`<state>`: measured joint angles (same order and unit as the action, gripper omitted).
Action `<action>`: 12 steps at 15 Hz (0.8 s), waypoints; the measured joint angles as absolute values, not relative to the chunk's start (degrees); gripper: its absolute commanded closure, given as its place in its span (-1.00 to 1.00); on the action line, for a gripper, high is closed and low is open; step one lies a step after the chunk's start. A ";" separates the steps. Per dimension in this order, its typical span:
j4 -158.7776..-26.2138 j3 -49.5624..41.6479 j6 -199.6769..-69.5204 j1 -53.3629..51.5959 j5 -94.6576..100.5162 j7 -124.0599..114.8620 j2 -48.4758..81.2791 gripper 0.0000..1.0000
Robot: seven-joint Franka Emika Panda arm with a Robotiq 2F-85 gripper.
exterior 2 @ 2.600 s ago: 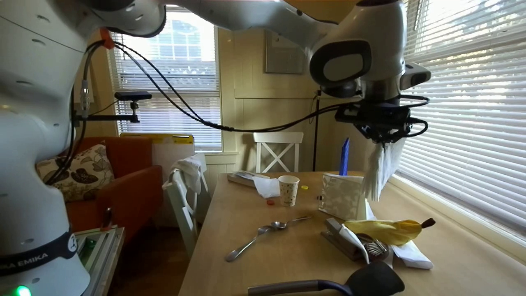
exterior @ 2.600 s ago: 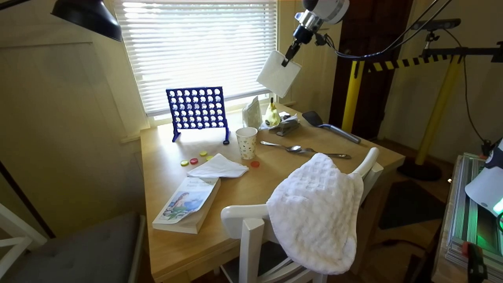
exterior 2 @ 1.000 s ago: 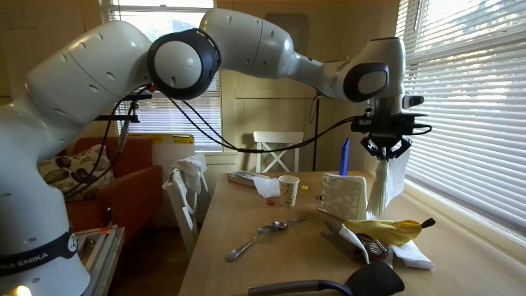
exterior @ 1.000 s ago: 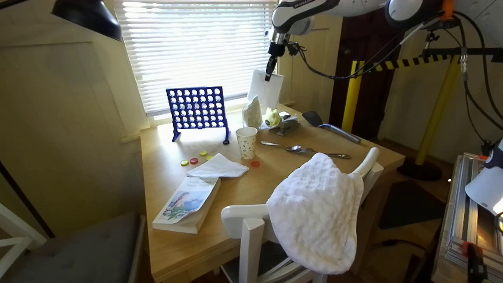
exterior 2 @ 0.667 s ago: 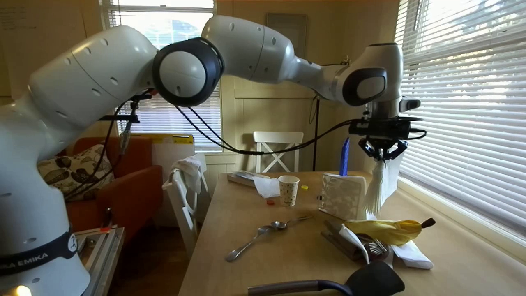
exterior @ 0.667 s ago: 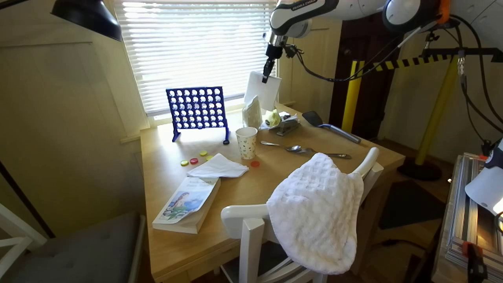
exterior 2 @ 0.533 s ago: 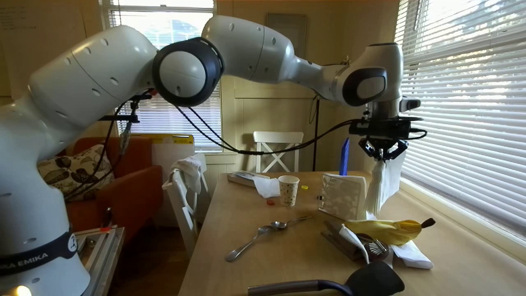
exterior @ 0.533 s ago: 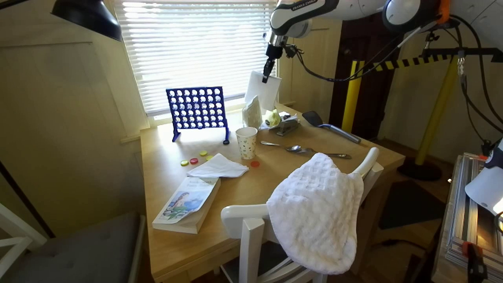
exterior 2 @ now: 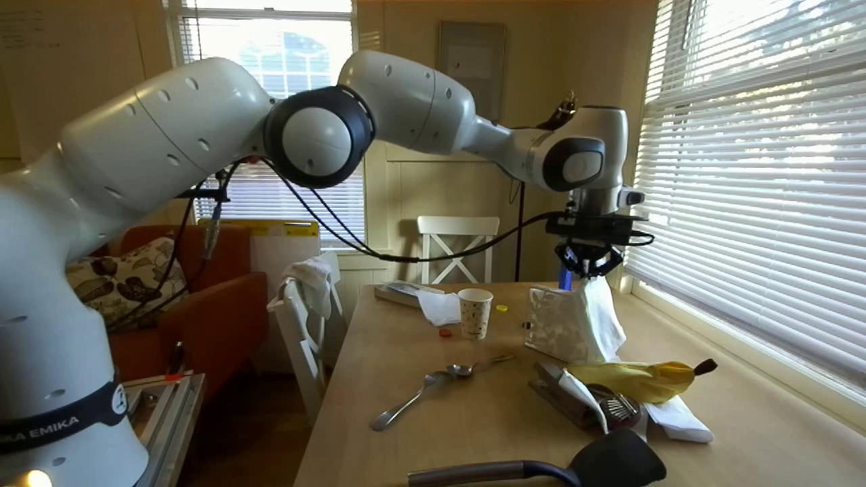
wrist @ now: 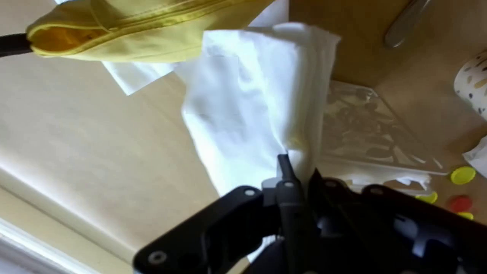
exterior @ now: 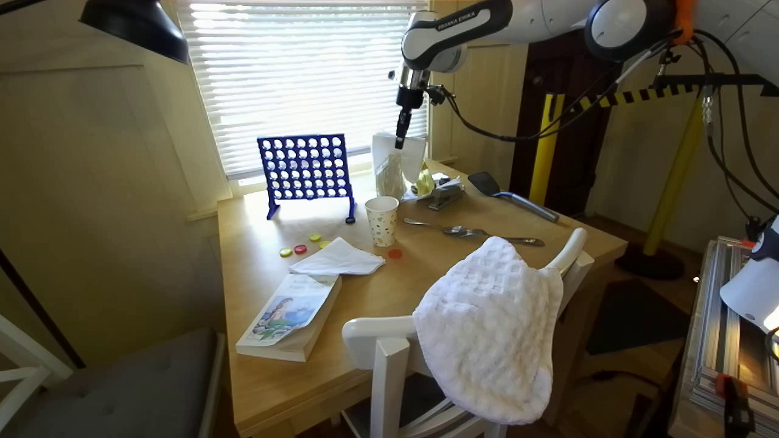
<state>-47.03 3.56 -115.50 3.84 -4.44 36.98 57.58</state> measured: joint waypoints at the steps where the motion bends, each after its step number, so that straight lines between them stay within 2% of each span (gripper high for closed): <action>1: -46.57 3.50 -113.77 3.20 -3.55 36.71 58.22 0.97; 2: -45.97 3.45 -112.05 2.67 -2.77 36.53 58.81 0.37; 4: -44.23 3.06 -109.01 1.85 -1.83 36.03 59.46 0.22; 12: -41.50 1.77 -105.50 0.53 -1.80 36.07 59.95 -0.92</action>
